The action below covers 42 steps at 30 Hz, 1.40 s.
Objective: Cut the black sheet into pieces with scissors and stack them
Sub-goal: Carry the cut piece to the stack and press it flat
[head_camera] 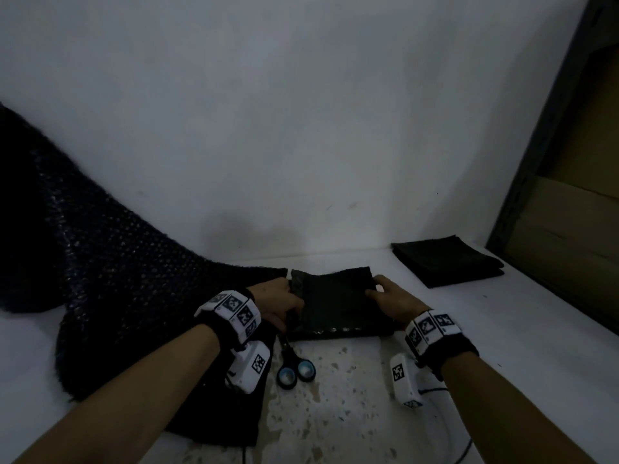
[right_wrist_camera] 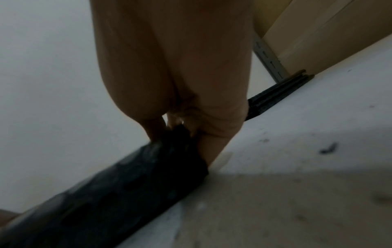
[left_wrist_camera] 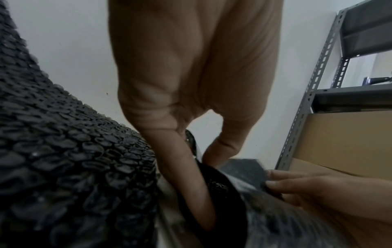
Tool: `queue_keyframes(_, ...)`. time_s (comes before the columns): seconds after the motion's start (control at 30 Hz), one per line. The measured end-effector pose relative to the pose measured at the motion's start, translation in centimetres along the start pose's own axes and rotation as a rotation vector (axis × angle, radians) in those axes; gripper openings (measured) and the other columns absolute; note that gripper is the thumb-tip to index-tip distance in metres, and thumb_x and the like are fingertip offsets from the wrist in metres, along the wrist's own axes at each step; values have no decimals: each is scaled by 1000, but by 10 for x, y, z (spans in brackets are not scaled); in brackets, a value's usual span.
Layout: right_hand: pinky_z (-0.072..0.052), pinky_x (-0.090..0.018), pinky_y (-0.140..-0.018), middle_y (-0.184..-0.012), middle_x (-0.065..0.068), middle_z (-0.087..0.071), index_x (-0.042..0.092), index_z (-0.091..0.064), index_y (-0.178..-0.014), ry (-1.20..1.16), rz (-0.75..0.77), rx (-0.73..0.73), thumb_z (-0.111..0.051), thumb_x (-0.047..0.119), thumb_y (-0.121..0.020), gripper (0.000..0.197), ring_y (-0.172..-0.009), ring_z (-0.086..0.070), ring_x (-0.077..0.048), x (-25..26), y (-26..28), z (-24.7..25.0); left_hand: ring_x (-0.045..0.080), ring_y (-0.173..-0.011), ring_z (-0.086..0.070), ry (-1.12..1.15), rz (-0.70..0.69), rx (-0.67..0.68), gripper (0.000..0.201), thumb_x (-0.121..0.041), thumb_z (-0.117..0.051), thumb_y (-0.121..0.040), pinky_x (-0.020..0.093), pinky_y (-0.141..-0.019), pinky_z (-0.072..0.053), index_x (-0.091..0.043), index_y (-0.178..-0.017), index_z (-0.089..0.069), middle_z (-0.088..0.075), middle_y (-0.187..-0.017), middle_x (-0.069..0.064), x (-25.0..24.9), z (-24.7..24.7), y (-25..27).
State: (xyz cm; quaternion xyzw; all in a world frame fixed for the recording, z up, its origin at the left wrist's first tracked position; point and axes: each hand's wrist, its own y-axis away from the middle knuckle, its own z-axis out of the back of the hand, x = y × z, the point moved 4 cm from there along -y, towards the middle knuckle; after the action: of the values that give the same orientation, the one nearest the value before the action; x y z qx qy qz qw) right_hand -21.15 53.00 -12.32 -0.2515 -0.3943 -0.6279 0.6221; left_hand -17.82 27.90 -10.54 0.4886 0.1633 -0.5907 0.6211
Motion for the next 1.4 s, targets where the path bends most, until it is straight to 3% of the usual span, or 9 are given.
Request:
queue_keyframes(0.2, -45, -25, -59, -76, -12, -60, 0, -62, -81, 159, -116, 7, -53, 13, -95, 22, -75, -59, -25, 1, -10, -4, 25, -58, -58, -25, 60, -62, 20, -4, -65, -87, 47, -77, -59, -5, -71, -53, -51, -70, 12, 6, 4, -4)
queue_keyframes(0.53, -39, -22, -74, -105, -16, -58, 0, -59, -97, 327, -138, -98, -54, 10, -96, 11, -91, -55, -26, -3, -19, -4, 38, -80, -70, -153, 2, -168, 21, -13, -73, -82, 54, -77, -60, -1, -70, -61, -64, -73, 16, 5, 11, -9)
queue_keyframes(0.67, -36, -21, -76, -126, -22, -57, -5, -55, -122, 339, -150, -147, -53, 9, -98, 28, -114, -56, -33, -6, -14, 2, 18, -61, -67, -127, -18, -204, 20, -14, -72, -87, 24, -56, -56, -9, -72, -59, -64, -69, 7, 0, 7, -6)
queue_keyframes(0.73, -35, -21, -75, -127, -22, -56, -3, -55, -117, 352, -151, -160, -52, 10, -98, 23, -115, -56, -33, -8, -13, 5, 25, -73, -71, -138, -31, -150, 27, -21, -77, -85, 30, -69, -60, -10, -68, -59, -67, -73, 11, -2, 4, -10)
queue_keyframes(0.83, -35, -21, -74, -125, -22, -57, -4, -55, -119, 361, -156, -164, -52, 12, -100, 25, -115, -56, -33, -8, -11, 8, 40, -95, -70, -89, -14, -144, 28, -18, -86, -75, 53, -84, -58, -6, -76, -61, -72, -97, 25, 2, 4, -17)
queue_keyframes(1.03, -39, -24, -69, -86, -7, -54, 5, -49, -79, 319, -133, -191, -52, 12, -101, 23, -94, -56, -27, -6, -11, 9, 35, -93, -71, -103, -17, -181, 26, -11, -84, -76, 55, -79, -59, -10, -74, -58, -74, -91, 19, 4, 5, -21)
queue_keyframes(1.17, -43, -28, -72, -121, -23, -60, -5, -52, -111, 288, -126, -249, -52, 9, -100, 18, -98, -57, -29, -2, -8, 10, 31, -88, -72, -84, -3, -160, 31, -10, -85, -73, 55, -78, -59, 5, -95, -69, -73, -74, 13, 3, 3, -26)
queue_keyframes(1.3, -43, -36, -103, -149, -27, -39, -6, -3, -153, 272, -112, -213, -67, 30, -95, 93, -130, -47, -36, 6, -4, 6, 31, -89, -73, -166, 2, -162, 29, -13, -86, -74, 52, -76, -60, 4, -92, -73, -75, -84, 17, -3, 2, -24)
queue_keyframes(1.4, -45, -44, -104, -143, -20, -39, 9, -20, -148, 454, 25, -210, -79, 51, -78, 100, -129, -42, -35, 20, 1, 3, 32, -89, -73, -236, -15, -178, 37, -12, -86, -73, 53, -76, -60, 10, -99, -71, -74, -91, 22, -6, 3, -24)
